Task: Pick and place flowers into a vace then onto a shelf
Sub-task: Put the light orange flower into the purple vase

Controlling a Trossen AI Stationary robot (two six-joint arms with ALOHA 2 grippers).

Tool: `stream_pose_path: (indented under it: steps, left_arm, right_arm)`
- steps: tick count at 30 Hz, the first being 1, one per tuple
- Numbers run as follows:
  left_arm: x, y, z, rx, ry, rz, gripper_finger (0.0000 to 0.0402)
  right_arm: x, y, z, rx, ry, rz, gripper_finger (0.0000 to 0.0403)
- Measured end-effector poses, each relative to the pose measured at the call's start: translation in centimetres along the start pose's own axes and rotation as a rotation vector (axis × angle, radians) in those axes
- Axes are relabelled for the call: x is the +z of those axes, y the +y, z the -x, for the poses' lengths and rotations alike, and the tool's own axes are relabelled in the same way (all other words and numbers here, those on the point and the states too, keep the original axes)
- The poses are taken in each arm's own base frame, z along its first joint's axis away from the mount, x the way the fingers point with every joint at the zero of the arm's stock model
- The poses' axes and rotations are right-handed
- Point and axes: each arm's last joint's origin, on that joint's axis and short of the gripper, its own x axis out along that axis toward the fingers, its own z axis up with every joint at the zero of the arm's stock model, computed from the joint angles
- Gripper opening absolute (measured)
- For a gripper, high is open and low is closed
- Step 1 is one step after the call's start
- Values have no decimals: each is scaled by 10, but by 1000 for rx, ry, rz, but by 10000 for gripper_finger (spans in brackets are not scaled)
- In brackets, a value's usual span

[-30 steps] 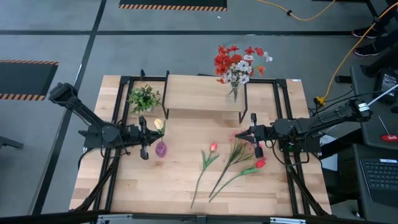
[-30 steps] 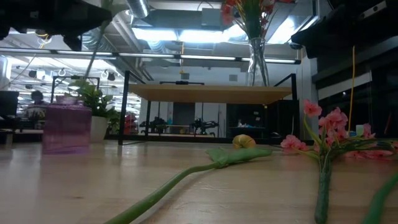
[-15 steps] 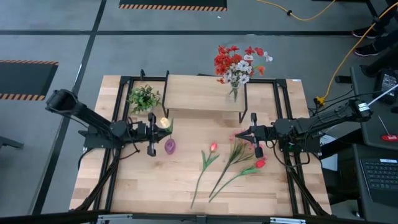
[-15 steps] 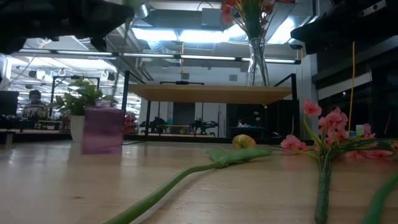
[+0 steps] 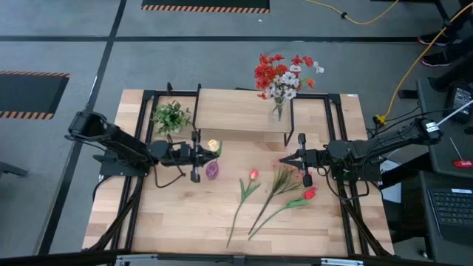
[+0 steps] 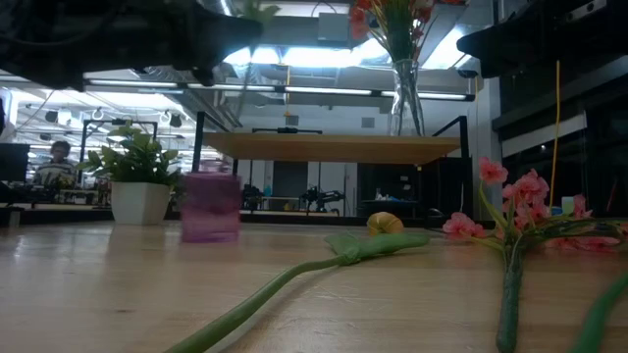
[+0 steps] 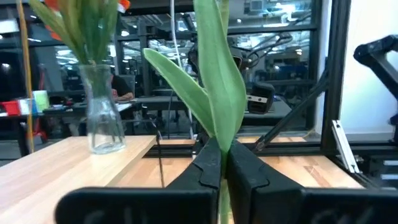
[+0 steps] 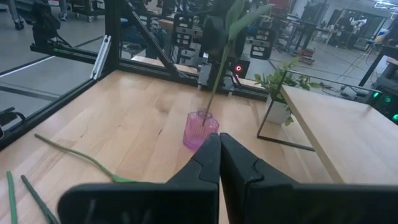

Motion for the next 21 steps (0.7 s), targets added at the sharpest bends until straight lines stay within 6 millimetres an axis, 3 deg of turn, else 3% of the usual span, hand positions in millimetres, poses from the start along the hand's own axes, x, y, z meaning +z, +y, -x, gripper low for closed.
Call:
stream_pose_path:
  steps: [4, 21]
  left_arm:
    - [-4, 3, -9, 2, 15, -9, 4]
    - [-10, 2, -8, 4, 83, 66, 6]
  right_arm:
    - [0, 0, 0, 1, 5, -2, 5]
    - [-4, 1, 0, 7, 39, -25, 5]
